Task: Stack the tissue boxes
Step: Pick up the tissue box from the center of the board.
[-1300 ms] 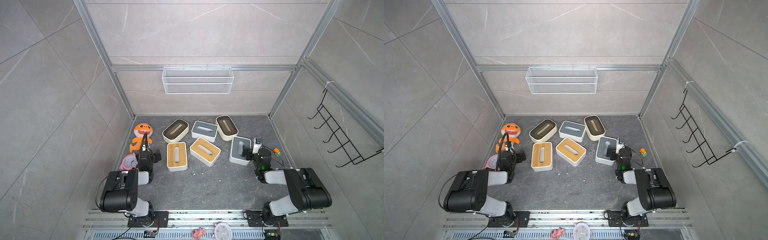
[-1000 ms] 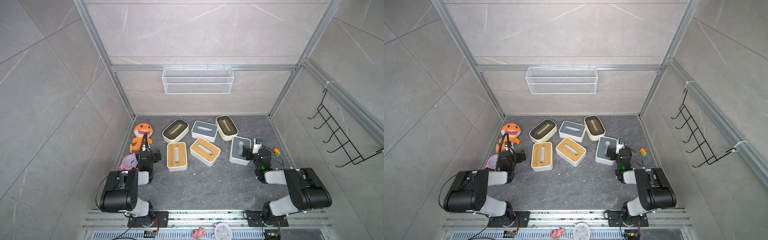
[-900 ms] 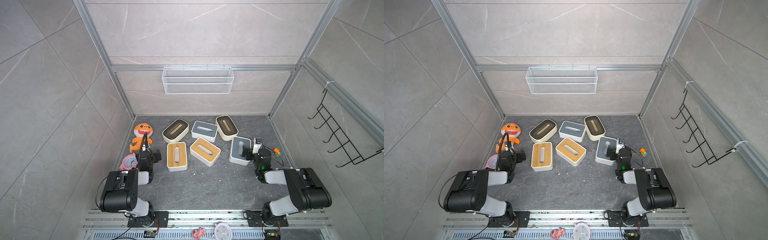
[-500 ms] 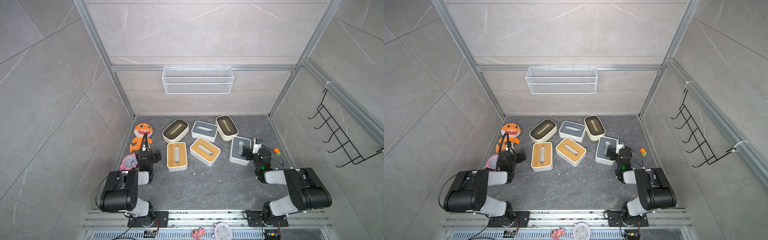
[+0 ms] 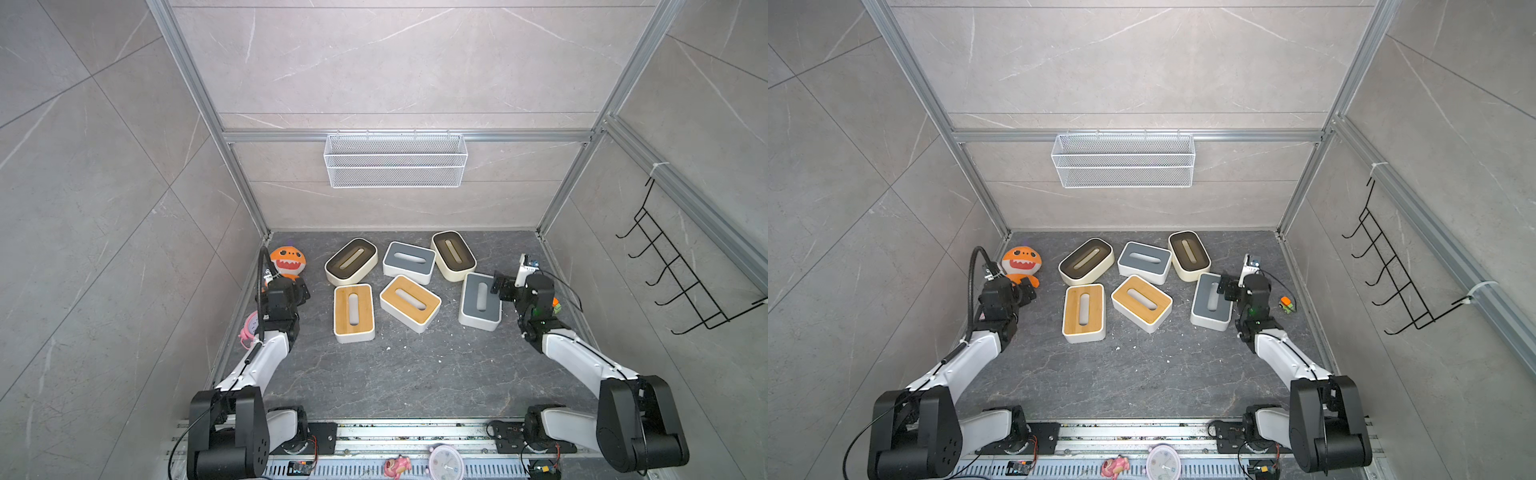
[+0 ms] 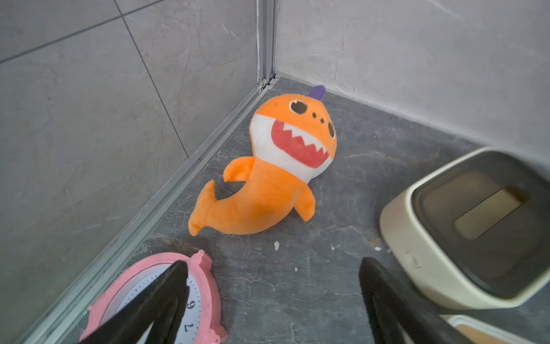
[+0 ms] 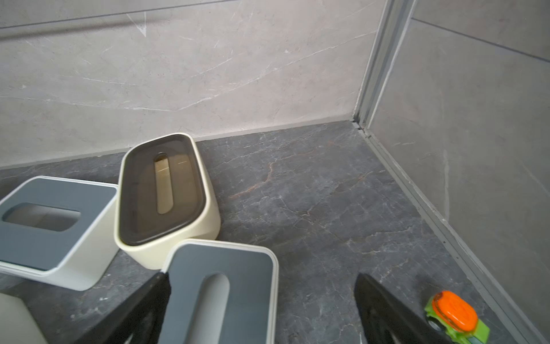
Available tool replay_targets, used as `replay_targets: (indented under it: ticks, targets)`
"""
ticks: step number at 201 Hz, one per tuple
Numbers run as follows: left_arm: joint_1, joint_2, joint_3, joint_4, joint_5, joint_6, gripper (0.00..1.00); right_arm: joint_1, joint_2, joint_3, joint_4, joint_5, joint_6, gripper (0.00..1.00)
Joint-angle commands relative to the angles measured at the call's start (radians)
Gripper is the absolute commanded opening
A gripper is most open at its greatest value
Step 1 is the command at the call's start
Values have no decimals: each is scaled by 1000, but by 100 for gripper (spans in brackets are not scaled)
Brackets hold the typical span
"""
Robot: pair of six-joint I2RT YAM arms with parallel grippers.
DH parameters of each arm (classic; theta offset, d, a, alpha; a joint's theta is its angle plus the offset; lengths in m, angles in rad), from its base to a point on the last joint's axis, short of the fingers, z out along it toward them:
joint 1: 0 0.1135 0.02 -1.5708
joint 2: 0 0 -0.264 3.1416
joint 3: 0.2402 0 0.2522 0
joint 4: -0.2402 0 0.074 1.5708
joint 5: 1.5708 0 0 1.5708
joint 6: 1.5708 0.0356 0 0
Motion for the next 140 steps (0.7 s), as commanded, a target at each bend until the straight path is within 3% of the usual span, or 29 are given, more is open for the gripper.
replay_targets:
  ticks: [1,28,55,67,91,140]
  targets:
    - [-24,15,146,-449,68,-156,87,96,30,130,-391,-41,26,99]
    - [-160,71,295,-682,80,-192,85,242,24,202,-508,-50,29,99]
    - [-277,111,368,-792,107,-277,77,342,-21,217,-507,-248,42,99]
    - [-285,148,395,-816,180,-301,71,392,-30,232,-503,-291,43,99]
    - [-324,235,446,-835,252,-314,71,480,-17,267,-497,-361,58,99]
    - [-482,385,538,-860,226,-325,66,608,48,248,-386,-424,132,100]
